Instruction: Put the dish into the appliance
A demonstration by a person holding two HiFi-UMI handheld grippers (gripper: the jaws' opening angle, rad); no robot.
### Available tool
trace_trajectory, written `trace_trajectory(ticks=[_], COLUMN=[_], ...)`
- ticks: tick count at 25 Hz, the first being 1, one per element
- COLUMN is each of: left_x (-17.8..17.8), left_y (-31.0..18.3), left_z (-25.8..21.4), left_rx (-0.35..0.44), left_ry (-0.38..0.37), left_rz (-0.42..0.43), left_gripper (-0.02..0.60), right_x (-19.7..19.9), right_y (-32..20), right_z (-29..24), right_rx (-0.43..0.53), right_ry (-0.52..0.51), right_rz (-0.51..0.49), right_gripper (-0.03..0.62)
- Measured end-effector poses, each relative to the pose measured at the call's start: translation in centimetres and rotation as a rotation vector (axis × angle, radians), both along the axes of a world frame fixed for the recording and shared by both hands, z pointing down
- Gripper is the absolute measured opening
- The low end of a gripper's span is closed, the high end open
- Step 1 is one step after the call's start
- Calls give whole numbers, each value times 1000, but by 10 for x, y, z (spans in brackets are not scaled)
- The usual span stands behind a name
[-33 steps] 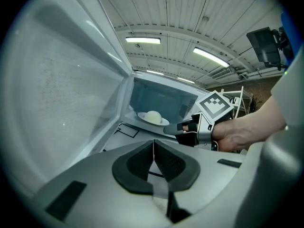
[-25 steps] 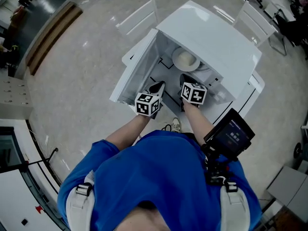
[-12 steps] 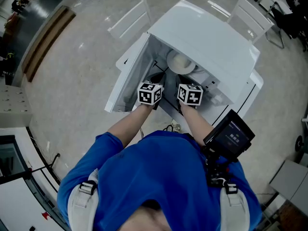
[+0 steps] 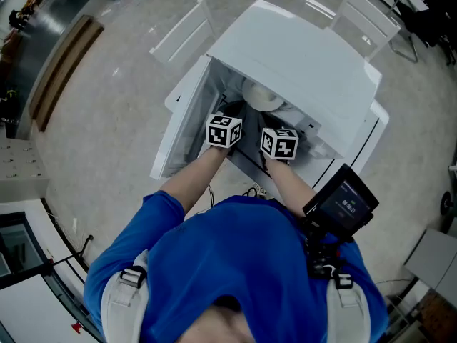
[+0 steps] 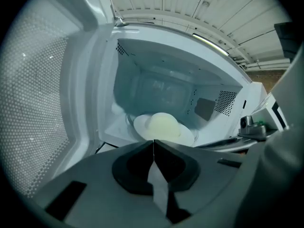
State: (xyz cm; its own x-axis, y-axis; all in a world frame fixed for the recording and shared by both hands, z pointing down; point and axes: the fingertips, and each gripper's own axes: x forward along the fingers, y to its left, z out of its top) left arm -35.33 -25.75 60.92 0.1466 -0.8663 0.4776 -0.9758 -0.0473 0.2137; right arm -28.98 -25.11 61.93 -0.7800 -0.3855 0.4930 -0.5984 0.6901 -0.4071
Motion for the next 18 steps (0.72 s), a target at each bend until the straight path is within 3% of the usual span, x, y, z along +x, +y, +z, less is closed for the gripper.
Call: trace_trajectory(ticks=[18], left_x=[16], left_y=[-52], left_z=[0], left_rx=[-4], left_ry=[-4], left_rz=[71], left_gripper=[8], right_x=[9], right_y=[-28], right_z=[0], right_rx=[1], right_ry=[4], right_rz=[37], right_gripper=[2])
